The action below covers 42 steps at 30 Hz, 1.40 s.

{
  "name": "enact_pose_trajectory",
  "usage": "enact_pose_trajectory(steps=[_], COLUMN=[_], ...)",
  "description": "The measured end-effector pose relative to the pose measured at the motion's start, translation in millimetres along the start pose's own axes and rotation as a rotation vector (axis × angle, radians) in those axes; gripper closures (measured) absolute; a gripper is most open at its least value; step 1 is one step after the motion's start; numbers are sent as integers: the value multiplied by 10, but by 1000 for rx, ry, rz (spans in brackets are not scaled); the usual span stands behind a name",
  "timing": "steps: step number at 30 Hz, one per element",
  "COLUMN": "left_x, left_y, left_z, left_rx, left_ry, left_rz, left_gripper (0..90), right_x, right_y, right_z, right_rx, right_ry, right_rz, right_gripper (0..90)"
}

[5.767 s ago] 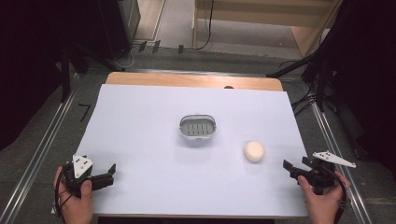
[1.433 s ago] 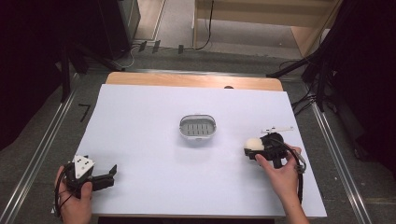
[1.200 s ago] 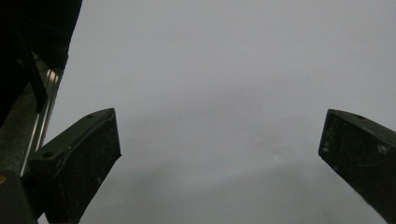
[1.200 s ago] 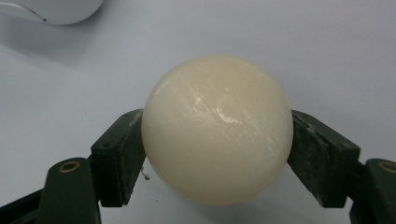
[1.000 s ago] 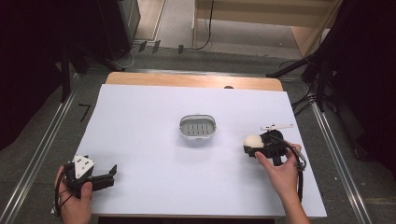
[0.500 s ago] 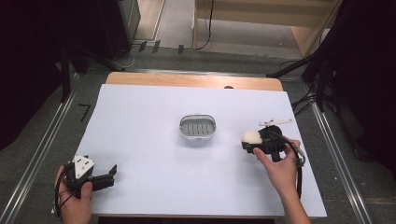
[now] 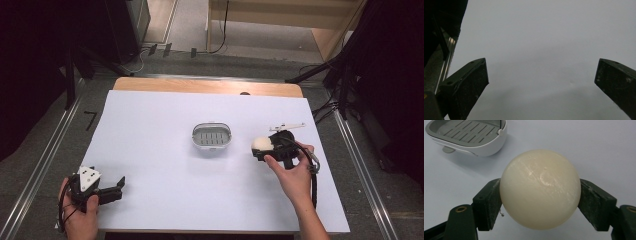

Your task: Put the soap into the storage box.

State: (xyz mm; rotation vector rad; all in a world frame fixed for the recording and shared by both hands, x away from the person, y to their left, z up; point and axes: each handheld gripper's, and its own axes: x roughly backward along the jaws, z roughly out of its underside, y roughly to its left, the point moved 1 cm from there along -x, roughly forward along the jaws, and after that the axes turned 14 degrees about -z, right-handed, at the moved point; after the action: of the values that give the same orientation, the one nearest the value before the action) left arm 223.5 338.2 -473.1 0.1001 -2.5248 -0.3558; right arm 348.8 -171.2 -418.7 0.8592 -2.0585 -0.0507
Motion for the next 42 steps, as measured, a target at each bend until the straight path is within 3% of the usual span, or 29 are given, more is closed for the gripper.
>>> enact_pose_trajectory(steps=[42], left_x=[0], left_y=[1], left_z=[0], left_rx=[-2], left_ry=[-1], left_rz=[4], left_gripper=[0], right_x=[-374], right_y=[497], right_z=[-485], right_rx=[85], right_ry=[14], right_rz=[-60], right_gripper=[255])
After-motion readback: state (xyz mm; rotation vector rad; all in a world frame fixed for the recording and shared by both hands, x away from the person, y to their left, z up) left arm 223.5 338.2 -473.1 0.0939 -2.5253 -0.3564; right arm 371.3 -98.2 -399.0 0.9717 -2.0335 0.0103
